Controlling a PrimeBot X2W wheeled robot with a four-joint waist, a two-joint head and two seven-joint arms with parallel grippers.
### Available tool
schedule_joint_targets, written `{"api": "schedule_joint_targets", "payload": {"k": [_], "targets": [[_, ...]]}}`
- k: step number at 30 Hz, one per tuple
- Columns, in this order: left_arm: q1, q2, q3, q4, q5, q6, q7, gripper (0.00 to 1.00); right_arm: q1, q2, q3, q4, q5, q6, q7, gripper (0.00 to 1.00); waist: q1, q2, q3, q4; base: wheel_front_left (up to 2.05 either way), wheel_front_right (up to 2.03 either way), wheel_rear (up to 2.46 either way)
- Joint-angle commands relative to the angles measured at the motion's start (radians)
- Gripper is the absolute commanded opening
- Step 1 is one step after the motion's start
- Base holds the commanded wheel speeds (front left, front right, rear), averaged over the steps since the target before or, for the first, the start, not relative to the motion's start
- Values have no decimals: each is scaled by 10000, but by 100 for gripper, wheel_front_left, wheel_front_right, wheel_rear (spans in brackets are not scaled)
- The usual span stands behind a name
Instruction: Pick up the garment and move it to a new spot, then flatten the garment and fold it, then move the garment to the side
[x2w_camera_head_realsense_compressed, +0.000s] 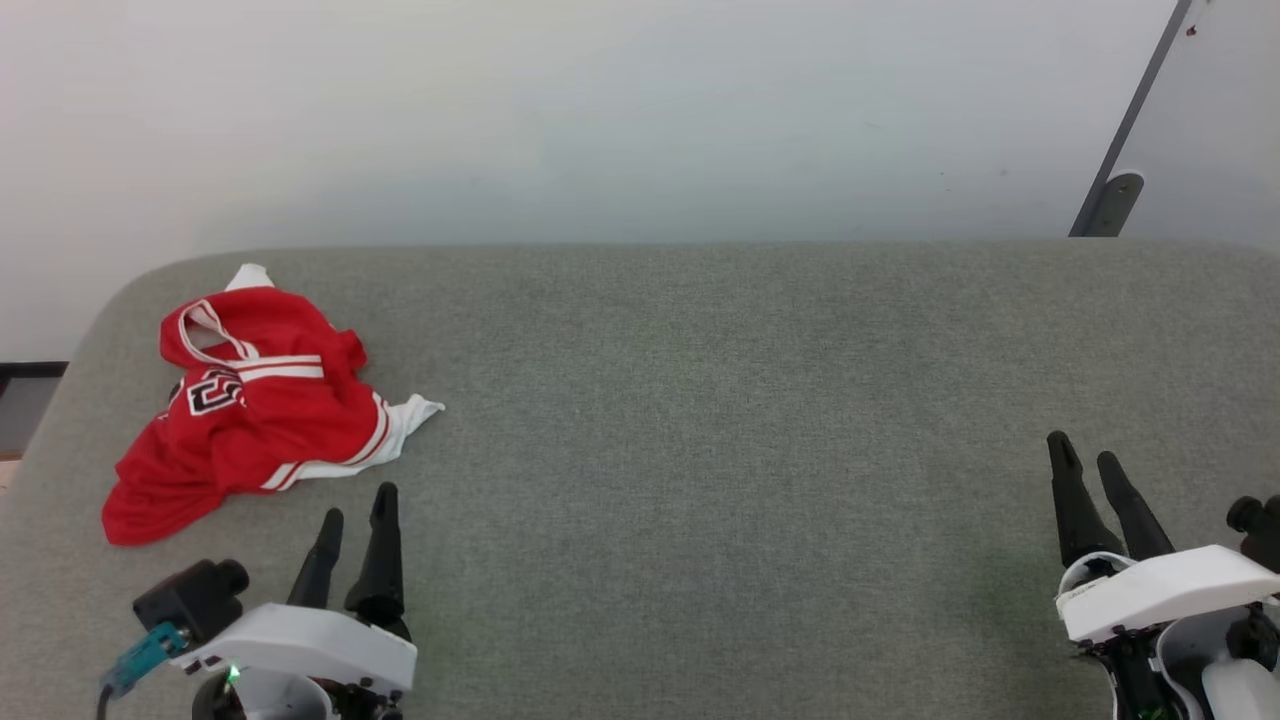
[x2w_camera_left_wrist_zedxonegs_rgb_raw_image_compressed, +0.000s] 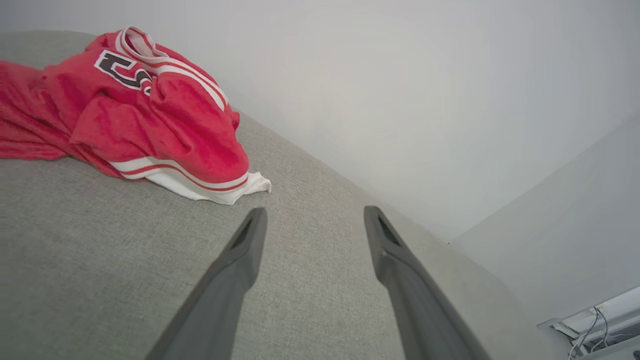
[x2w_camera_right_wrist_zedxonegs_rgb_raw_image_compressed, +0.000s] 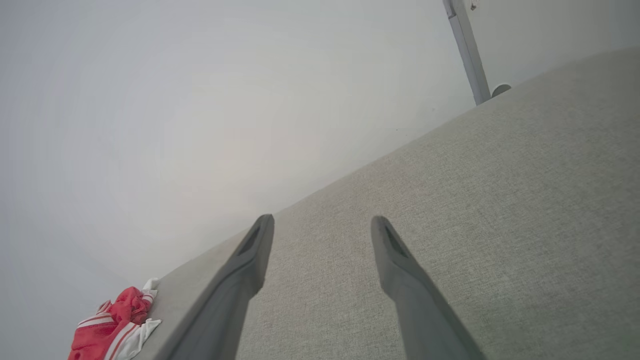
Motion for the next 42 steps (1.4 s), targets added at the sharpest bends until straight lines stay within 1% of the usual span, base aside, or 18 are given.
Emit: {"api": "schedule_joint_targets", "payload": {"k": [1,11,28,32,36,42], "targets": [[-251,144,-130,-112,510,98,-129,100,-270,-73,-3,-79,-657,-4,-129,100,0,0,-11,6,0,0,0],[-244,410,-547,69,1718,425,-430,100,-450,7,-4,49,-2055,-5,-429,100,0,0,-65,18,0,0,0],[-209,665,-792,130,3177,649,-855,100,-618,-45,108,203,-3640,-6,-855,100,0,0,-85,23,0,0,0],[-206,678,-790,155,3462,641,-957,100,-663,-7,47,245,-3796,-6,-959,100,0,0,-77,17,0,0,0],[-134,620,-676,229,3599,460,-1054,100,-617,9,10,294,-3873,-7,-1056,100,0,0,-87,21,0,0,0],[-27,517,-493,313,3972,336,-1176,100,-596,-34,3,329,-4073,-7,-1193,100,0,0,-103,20,0,0,0]]}}
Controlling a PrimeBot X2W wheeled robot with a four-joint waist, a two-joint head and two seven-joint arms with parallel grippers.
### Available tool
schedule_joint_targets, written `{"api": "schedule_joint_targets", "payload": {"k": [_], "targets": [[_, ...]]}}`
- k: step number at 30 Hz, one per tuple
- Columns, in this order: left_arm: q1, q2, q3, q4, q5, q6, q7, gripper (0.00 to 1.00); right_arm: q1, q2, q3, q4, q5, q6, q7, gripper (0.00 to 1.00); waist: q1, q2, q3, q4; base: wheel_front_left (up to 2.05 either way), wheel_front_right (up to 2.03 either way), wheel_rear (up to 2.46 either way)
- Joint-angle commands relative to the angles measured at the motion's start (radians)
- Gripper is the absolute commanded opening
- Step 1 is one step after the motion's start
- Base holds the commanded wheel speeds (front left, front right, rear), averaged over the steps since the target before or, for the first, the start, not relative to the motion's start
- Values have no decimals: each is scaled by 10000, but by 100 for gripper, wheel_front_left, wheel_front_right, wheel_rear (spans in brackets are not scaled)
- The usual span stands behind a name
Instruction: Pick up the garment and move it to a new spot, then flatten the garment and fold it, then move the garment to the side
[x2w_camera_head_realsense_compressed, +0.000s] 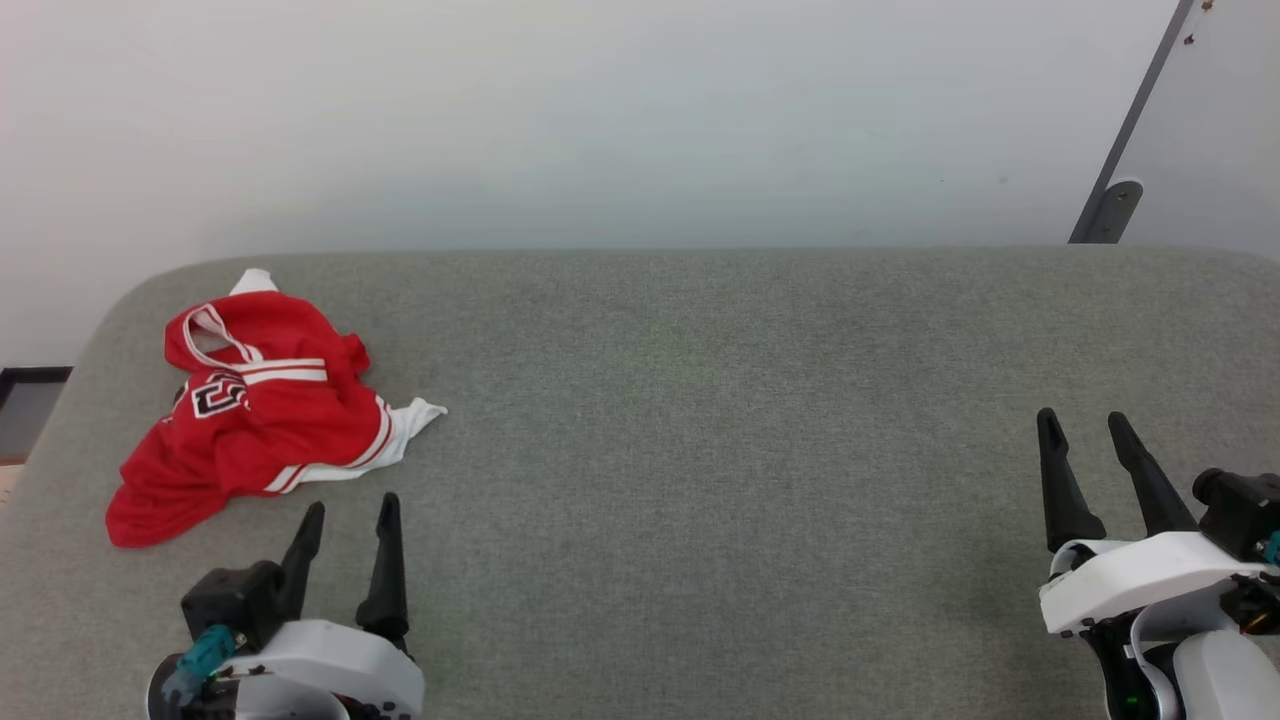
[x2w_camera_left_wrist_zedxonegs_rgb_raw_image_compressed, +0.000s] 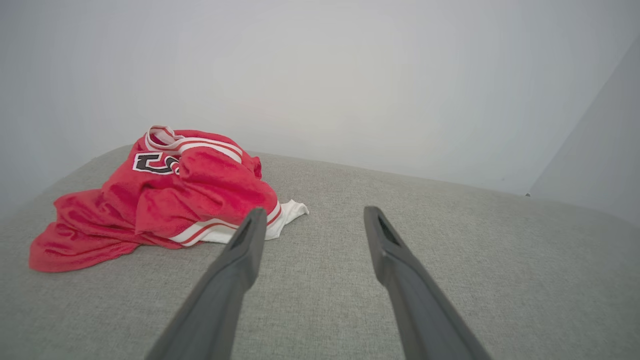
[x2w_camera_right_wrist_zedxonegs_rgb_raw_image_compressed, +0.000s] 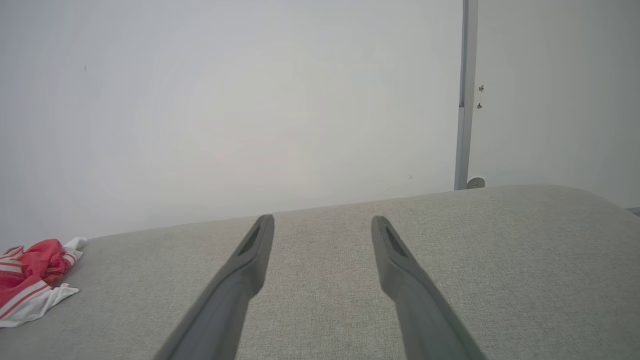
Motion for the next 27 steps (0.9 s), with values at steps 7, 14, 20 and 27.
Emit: {"api": "schedule_joint_targets", "payload": {"k": [7,14,20,27], "targets": [[7,-101,179,4,802,-188,-215,100,-125,-63,-111,-75,-397,-8,-236,100,0,0,0,11,0,0,0],[26,-180,286,192,1384,-356,-349,100,-114,-70,-191,-54,-686,-8,-379,100,0,0,-6,42,0,0,0],[1,-277,437,213,1839,-463,-467,100,-150,-77,-255,-74,-898,-9,-504,100,0,0,5,92,0,0,0],[-118,-451,682,263,2198,-628,-586,100,6,19,-380,-81,-878,-9,-615,100,0,0,-13,365,0,0,0]]}}
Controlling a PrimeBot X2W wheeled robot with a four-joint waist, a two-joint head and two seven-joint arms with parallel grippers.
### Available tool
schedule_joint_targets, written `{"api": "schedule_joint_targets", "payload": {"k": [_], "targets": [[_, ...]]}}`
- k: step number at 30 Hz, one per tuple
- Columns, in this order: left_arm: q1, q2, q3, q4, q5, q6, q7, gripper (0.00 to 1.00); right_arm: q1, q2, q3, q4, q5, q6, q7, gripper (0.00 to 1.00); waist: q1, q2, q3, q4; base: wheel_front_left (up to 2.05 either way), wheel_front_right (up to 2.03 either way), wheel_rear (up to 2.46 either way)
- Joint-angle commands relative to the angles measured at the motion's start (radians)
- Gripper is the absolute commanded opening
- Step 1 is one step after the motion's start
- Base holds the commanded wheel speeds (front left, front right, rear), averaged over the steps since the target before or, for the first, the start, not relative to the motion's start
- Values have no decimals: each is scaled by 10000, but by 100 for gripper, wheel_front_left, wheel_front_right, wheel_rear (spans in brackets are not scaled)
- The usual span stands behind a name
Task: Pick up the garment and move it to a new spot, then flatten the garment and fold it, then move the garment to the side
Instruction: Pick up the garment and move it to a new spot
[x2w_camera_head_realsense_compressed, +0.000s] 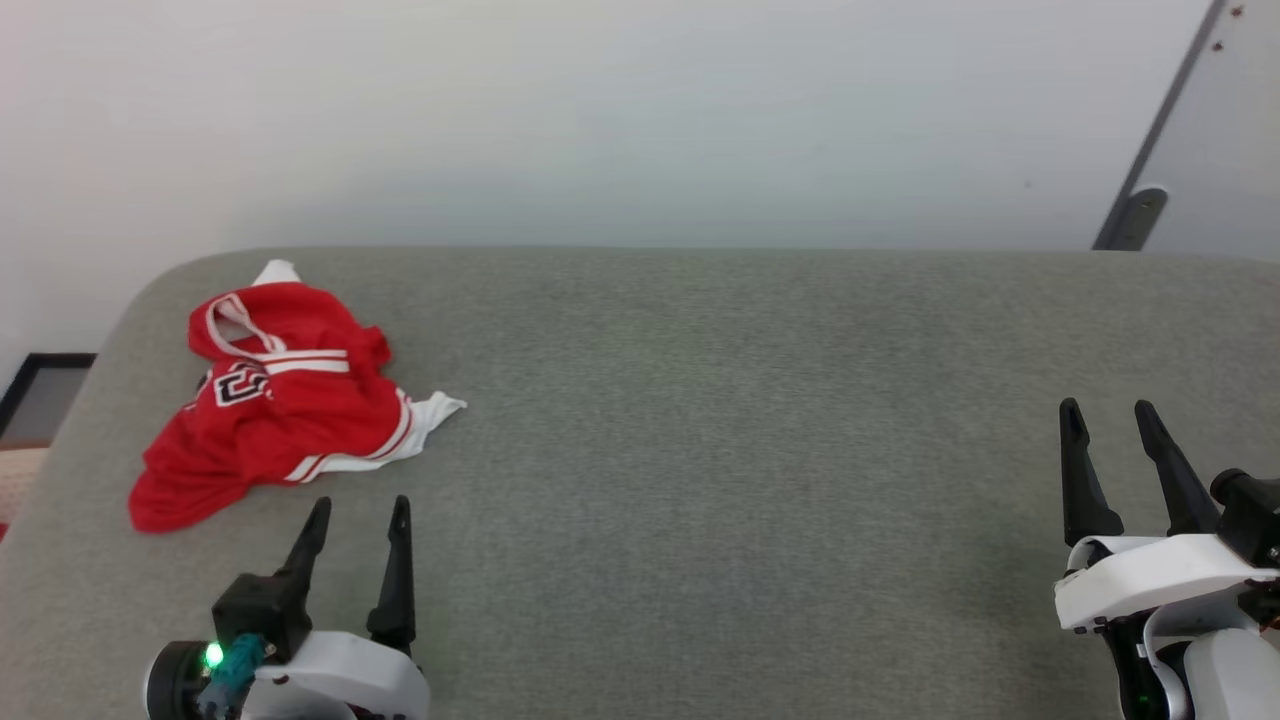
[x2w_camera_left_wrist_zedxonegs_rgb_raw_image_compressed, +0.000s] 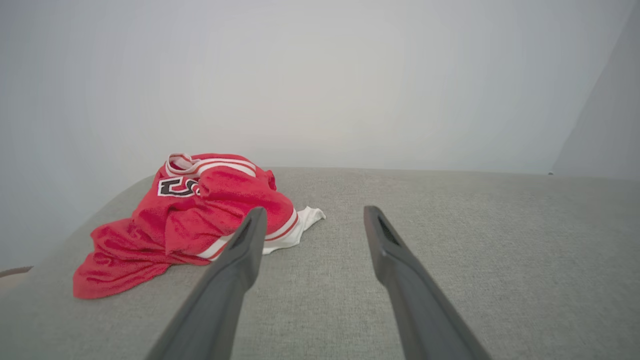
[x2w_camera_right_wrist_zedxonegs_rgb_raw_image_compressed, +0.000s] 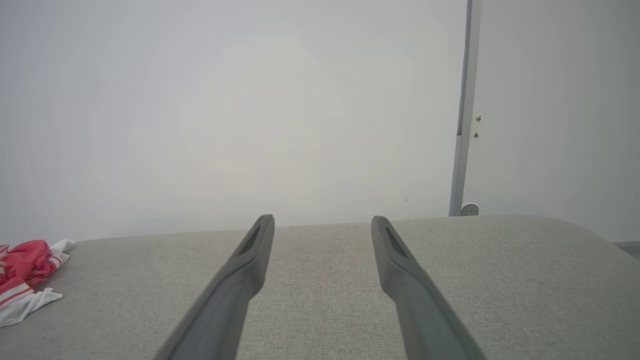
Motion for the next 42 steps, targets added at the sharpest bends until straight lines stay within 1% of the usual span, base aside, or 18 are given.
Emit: {"api": "schedule_joint_targets", "payload": {"k": [1,6,10,20,21,22,24,27,31,37,42], "targets": [[-141,-7,58,40,289,-49,-78,100,48,-8,-27,-74,-158,-10,-80,100,0,0,-17,214,0,0,0],[-180,-91,198,194,754,13,-167,100,158,-41,145,-84,-354,-10,-167,100,0,0,-43,918,0,0,0],[-155,-214,294,222,955,89,-189,100,194,10,394,-55,-435,-10,-199,100,0,0,-25,1773,0,0,0],[140,-488,444,116,983,104,-189,100,301,34,1003,-59,-326,-10,-181,100,0,0,115,4066,0,0,0],[205,-508,498,88,950,117,-189,100,305,53,1049,-40,-333,-12,-181,100,0,0,104,4273,0,0,0],[205,-508,498,88,950,117,-189,100,305,53,1049,-40,-333,-12,-181,100,0,0,104,4273,0,0,0],[296,-527,577,63,909,122,-188,100,324,102,1072,-34,-315,-10,-181,100,0,0,89,4708,0,0,0],[469,-624,927,-271,654,214,-188,100,-50,159,1532,-19,-284,-10,-181,100,0,0,311,4895,0,0,0],[843,-718,1362,-749,413,366,-185,100,-490,71,2254,267,-163,-12,-181,100,0,0,519,5025,0,0,0],[1388,-787,1748,-1420,168,591,-185,100,-1167,94,3268,679,104,-12,-181,100,0,0,702,5133,-1,-1,-1],[1603,-789,1643,-1675,-294,746,-185,100,-1346,52,3459,829,316,-12,-181,100,0,0,693,5122,-6,-6,-6]]}}
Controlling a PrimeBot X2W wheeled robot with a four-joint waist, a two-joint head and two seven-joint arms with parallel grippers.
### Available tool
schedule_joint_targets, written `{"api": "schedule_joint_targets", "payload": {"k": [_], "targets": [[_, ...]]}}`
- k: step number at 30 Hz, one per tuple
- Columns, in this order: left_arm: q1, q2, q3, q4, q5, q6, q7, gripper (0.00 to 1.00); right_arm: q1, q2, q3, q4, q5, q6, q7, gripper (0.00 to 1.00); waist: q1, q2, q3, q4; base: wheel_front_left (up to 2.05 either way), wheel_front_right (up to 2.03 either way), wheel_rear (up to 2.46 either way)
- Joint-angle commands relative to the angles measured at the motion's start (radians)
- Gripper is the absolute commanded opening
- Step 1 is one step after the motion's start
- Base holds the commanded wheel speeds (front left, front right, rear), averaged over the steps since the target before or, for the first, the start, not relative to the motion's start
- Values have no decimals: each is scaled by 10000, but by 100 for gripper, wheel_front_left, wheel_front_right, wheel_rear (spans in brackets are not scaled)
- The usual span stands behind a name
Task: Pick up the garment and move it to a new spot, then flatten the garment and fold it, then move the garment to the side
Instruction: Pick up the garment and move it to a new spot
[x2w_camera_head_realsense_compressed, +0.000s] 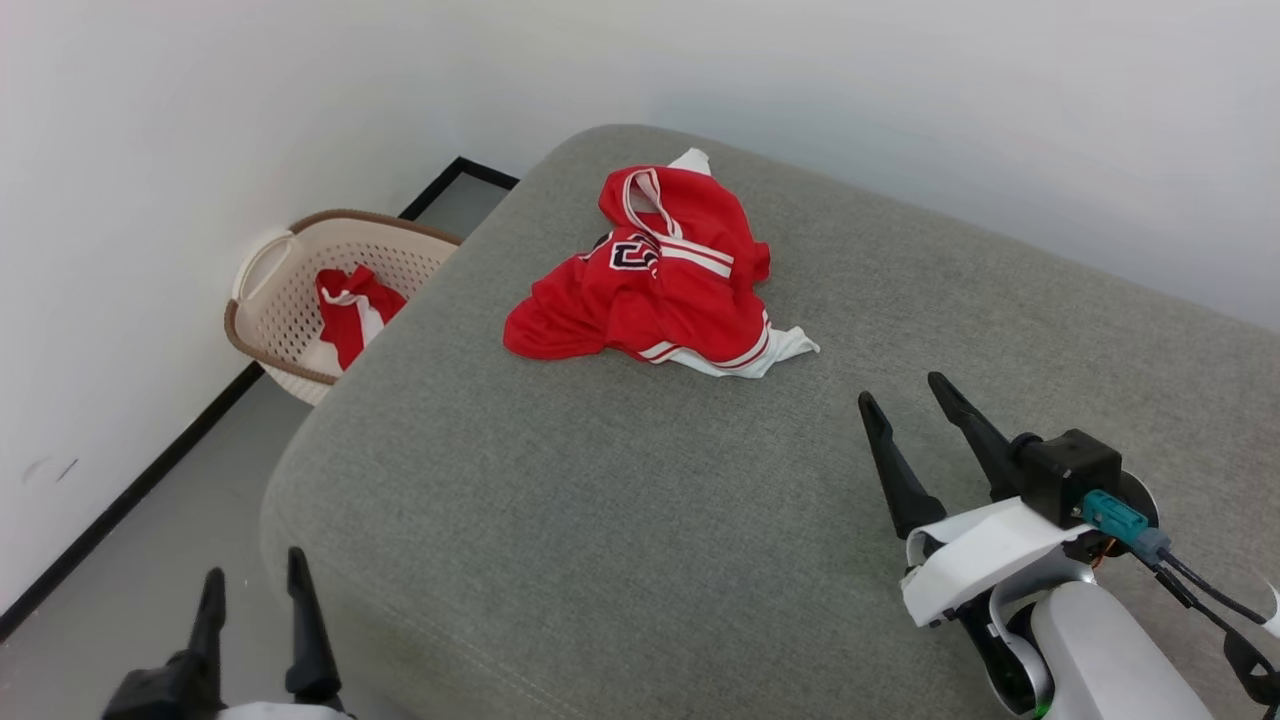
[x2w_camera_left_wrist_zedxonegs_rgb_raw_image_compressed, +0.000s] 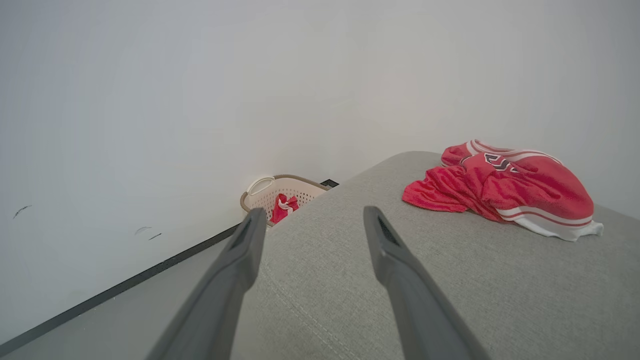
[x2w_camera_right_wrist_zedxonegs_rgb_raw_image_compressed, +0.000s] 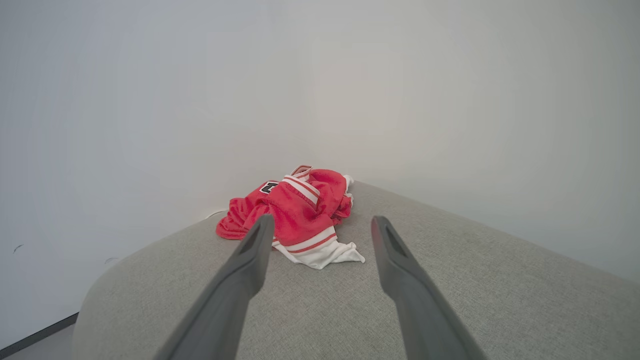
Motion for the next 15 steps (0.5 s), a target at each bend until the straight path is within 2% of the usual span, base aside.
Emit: {"api": "schedule_joint_targets", "payload": {"k": [1,5,10,15], "targets": [[67,-14,-49,-21,4,10,-5,100,-11,6,-2,2,117,-14,-8,100,0,0,-31,-22,0,0,0],[-467,-2,-539,339,530,-557,-5,100,370,-6,-413,-84,88,-14,-8,100,0,0,-85,-140,0,0,0],[-2377,477,-1897,1580,1232,-1161,-5,100,1001,-190,-1178,-421,-131,-14,-8,100,0,0,101,-309,0,0,0],[-5111,922,-2925,3272,648,-1264,-6,100,764,-240,-1364,-887,-412,-14,-8,100,0,0,1213,-1528,0,0,0]]}}
